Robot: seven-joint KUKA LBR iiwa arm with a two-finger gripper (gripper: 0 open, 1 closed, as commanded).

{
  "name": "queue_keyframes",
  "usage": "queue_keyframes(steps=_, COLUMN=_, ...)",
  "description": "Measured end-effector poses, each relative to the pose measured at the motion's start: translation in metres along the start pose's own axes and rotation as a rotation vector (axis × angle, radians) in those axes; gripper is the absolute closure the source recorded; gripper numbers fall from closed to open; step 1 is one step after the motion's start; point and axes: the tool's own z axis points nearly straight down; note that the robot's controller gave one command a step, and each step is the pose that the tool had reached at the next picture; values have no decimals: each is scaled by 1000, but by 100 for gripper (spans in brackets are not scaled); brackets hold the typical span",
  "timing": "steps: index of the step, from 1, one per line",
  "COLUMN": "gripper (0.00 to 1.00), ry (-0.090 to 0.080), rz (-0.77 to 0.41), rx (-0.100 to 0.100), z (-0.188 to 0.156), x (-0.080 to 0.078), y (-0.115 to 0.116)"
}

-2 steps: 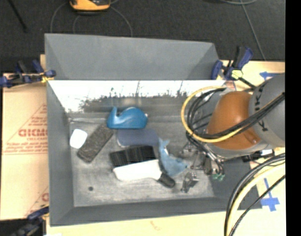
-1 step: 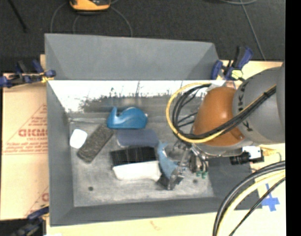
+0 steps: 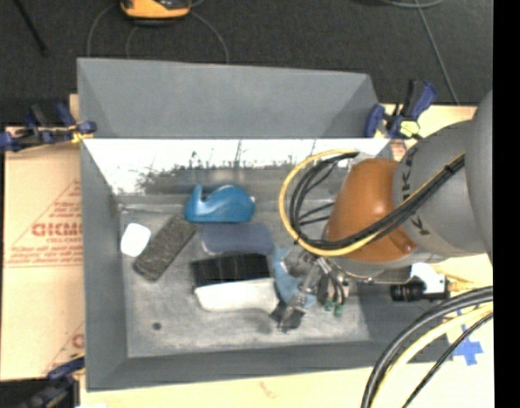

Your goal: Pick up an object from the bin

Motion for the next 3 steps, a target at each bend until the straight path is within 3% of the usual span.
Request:
queue_keyframes(steps=1, gripper=0, ry=-5, rz=-83, rx=0, z=33, x=5, y=-15)
queue_keyframes(steps=2, gripper=100, ry=1, rz=70, rx=2, z=33, x=-3, y=3)
queue_keyframes(steps=3, gripper=100, ry=0, rz=70, rx=2, z=33, x=-3, y=3)
